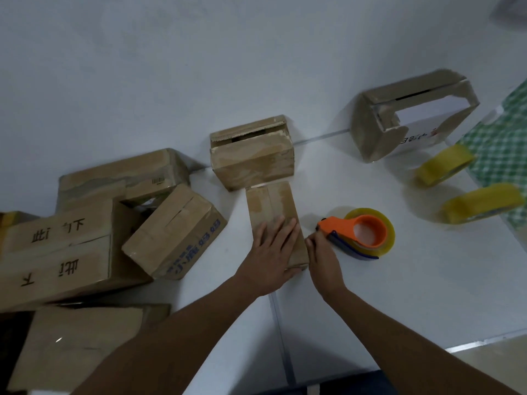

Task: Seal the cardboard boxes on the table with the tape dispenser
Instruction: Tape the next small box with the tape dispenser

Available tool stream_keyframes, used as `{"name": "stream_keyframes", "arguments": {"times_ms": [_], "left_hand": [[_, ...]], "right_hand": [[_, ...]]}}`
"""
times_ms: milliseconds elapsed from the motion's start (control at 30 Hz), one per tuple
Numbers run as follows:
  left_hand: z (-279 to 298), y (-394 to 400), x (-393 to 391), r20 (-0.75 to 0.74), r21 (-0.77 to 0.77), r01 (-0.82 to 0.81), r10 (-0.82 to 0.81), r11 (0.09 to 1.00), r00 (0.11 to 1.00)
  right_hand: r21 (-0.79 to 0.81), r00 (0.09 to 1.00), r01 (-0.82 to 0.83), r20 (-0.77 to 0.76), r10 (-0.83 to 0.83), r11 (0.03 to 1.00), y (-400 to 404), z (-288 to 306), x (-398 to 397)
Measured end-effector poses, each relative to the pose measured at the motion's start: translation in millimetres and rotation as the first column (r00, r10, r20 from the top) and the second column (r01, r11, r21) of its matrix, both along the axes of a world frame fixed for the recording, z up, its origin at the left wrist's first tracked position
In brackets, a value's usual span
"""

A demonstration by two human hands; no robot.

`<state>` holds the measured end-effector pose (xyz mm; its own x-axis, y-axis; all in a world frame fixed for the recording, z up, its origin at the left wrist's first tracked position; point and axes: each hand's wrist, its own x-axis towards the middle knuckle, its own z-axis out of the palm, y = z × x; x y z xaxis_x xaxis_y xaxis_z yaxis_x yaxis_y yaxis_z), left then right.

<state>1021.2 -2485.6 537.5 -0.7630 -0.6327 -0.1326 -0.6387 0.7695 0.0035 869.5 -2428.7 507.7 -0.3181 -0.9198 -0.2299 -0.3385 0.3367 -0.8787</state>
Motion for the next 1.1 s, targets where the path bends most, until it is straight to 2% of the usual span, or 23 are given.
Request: {"name": "stream_keyframes", "arguments": {"times_ms": [133,200,233,333,367,500,633,767,833,900,967,1000,1067,1100], "left_hand": [[-1.7,0.1,1.1,0.005,0.005,0.003,-0.004,1.0,1.0],[-1.5,0.0,0.7,0.017,0.004,0.007,-0.007,1.0,1.0],[-1.4,0.0,0.6,0.019,0.005,0.005,-0.005,1.0,1.0],[-0.9,0.3,0.6,-0.007,-0.02,-0.001,0.001,1.0,1.0],[-0.4,0.4,0.1,-0.011,-0.035,0.0,-0.001,0.999,1.0],[-0.7,0.7,-0.2,-0.019,-0.078,-0.003,0.002,0.997,1.0],[-0.4,1.1,-1.6,-0.047,-0.06,-0.026,0.023,0.998,0.999],[7.0,1.6,-3.1,-0.016,0.03,-0.024,0.025,0.999,1.0],[8.8,-0.6,0.6,-0.047,0.145,0.017,-0.011,0.989,0.999],[15.5,-7.1,1.8,-0.139,0.331,0.048,-0.001,0.942,0.99],[28.4,-12.8,2.7,-0.295,0.552,0.021,0.172,0.833,0.94],[35.1,-14.1,5.0,-0.385,0.624,0.0,0.308,0.781,0.87],[46.0,-13.0,16.5,-0.528,0.656,-0.088,0.539,0.749,0.656],[47.1,-9.4,21.4,-0.55,0.681,-0.152,0.637,0.716,0.54]], "right_hand": [[0.145,1.0,-0.006,0.013,0.004,0.989,-8.7,-5.4,-3.6],[0.18,0.996,-0.085,-0.024,0.091,0.98,-11.9,-7.9,-9.6],[0.169,0.995,-0.091,-0.029,0.097,0.981,-11.0,-7.1,-12.2],[0.11,0.986,0.094,0.128,-0.108,0.989,6.0,5.1,-14.7],[0.084,0.978,0.119,0.162,-0.132,0.989,13.8,9.3,-11.7],[-0.001,0.995,-0.025,0.101,0.025,1.0,32.7,22.2,18.4],[0.004,0.989,-0.094,0.114,0.093,0.996,29.7,26.3,16.4],[0.034,0.983,-0.176,0.049,0.174,0.984,28.7,30.4,1.9],[0.049,0.99,-0.142,-0.002,0.143,0.989,31.1,31.3,1.9],[0.086,0.991,-0.127,-0.025,0.13,0.988,35.7,33.9,1.0],[0.119,0.987,-0.144,-0.06,0.152,0.982,42.1,37.6,-0.3],[0.102,0.976,-0.17,-0.121,0.182,0.98,44.8,40.4,-0.5],[0.008,0.908,-0.29,-0.314,0.277,0.957,44.2,48.0,4.7],[-0.014,0.852,-0.367,-0.408,0.33,0.93,42.1,50.6,6.9]]}}
